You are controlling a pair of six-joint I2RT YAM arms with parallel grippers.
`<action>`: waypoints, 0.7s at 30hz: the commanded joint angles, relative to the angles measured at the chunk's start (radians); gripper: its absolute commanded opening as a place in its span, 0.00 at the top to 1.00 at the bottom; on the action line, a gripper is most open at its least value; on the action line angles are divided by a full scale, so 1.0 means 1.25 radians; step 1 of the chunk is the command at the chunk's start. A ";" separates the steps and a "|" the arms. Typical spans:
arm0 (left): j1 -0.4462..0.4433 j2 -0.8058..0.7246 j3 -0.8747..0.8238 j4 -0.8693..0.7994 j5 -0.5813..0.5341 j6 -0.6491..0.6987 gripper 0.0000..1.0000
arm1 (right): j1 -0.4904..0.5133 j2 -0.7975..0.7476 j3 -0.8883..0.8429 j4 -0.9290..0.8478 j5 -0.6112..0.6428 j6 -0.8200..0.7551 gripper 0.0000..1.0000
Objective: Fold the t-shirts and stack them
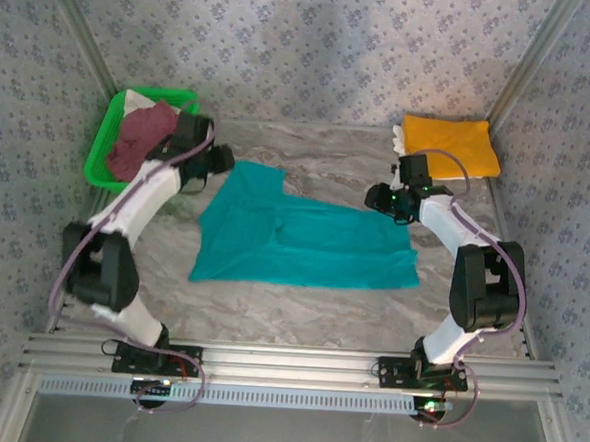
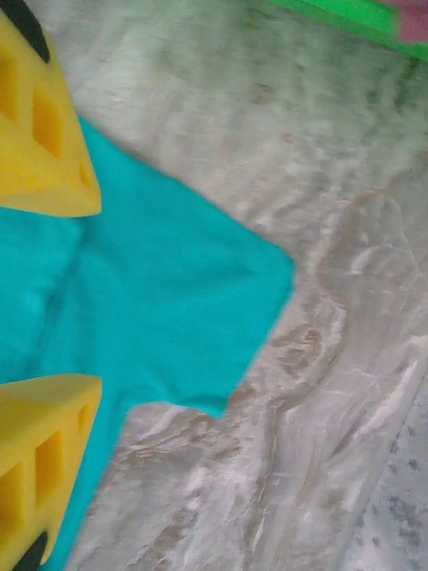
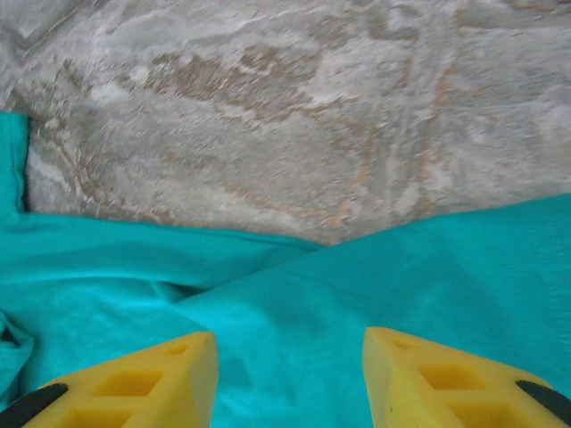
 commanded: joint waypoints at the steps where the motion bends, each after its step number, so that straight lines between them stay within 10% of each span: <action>1: 0.007 0.183 0.179 -0.118 0.002 0.089 0.48 | -0.018 -0.068 -0.043 0.006 -0.004 0.018 0.51; 15: 0.014 0.739 0.901 -0.448 0.040 0.102 0.35 | -0.067 -0.216 -0.152 -0.007 0.013 -0.023 0.50; 21: 0.016 0.788 0.936 -0.454 0.039 0.101 0.36 | -0.072 -0.217 -0.156 0.005 0.002 -0.021 0.50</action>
